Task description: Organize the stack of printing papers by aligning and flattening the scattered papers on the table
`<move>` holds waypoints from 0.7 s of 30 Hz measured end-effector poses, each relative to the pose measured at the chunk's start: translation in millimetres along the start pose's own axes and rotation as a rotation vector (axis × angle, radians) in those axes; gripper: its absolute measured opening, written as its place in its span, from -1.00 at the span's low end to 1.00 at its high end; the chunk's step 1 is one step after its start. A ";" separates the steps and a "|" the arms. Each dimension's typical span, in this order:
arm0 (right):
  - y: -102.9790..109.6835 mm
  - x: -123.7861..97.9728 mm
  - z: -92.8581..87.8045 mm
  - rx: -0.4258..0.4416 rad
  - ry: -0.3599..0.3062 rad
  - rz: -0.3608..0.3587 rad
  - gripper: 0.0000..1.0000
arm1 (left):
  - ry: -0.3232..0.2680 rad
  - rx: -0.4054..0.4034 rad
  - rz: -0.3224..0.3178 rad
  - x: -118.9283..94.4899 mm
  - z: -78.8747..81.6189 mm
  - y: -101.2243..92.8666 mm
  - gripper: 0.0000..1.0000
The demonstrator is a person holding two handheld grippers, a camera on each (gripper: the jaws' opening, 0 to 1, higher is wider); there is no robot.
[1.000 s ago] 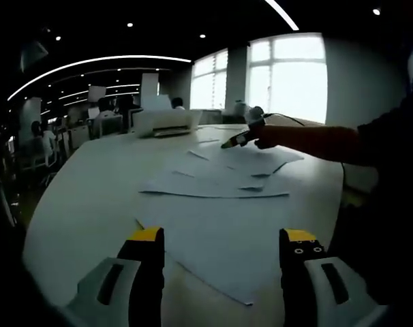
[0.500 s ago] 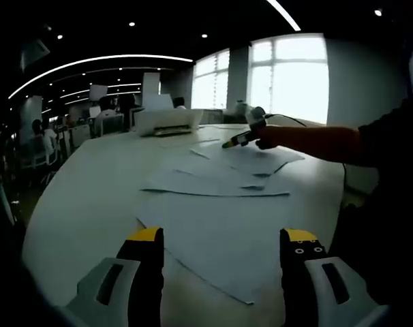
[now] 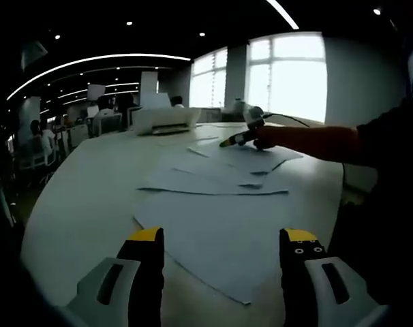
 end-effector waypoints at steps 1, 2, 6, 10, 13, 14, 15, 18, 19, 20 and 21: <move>0.4 2.1 0.5 -0.003 -0.003 0.009 -0.06 | 0.000 0.001 0.000 -0.1 0.1 -0.1 0.44; 1.1 2.7 1.0 -0.006 -0.008 0.015 -0.13 | 0.000 0.001 0.000 0.0 0.1 -0.3 0.43; 3.4 5.5 2.6 -0.018 -0.009 0.043 -0.55 | 0.002 0.002 -0.007 0.5 -1.7 -1.8 0.43; -1.1 9.0 5.1 -0.025 0.003 0.047 -0.62 | 0.007 0.006 -0.010 -0.5 -2.7 -2.9 0.43; -6.5 7.2 8.6 -0.068 0.006 0.039 -0.80 | 0.001 0.002 -0.003 -2.4 -2.3 -1.2 0.43; -8.8 6.2 10.3 -0.069 0.003 0.040 -0.83 | 0.000 0.002 -0.001 -2.6 -2.2 -0.8 0.43; -9.9 5.7 11.4 -0.069 0.001 0.043 -0.86 | -0.001 0.002 0.000 -2.6 -2.3 -0.5 0.43; -12.8 2.8 18.0 -0.109 -0.020 0.053 -0.89 | -0.001 0.003 -0.005 -0.3 -2.4 -1.0 0.43; -13.1 1.7 20.5 -0.120 -0.028 0.059 -0.91 | 0.001 0.006 -0.009 0.6 -2.5 -1.6 0.43; -13.9 0.2 23.8 -0.127 -0.039 0.061 -0.91 | 0.001 0.008 -0.011 1.2 -2.4 -2.1 0.43; -14.7 -1.2 27.0 -0.134 -0.050 0.064 -0.91 | 0.002 0.009 -0.013 1.7 -2.3 -2.5 0.43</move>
Point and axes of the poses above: the point that each gripper's makers call its tool centre point, and the gripper's own axes: x roughly forward along the fingers, y roughly to its left, z roughly out of its top, the point moved 9 cm from there along -x, roughly backward along the fingers, and after that the axes turned 9 degrees about -z, right-handed, at the moved point
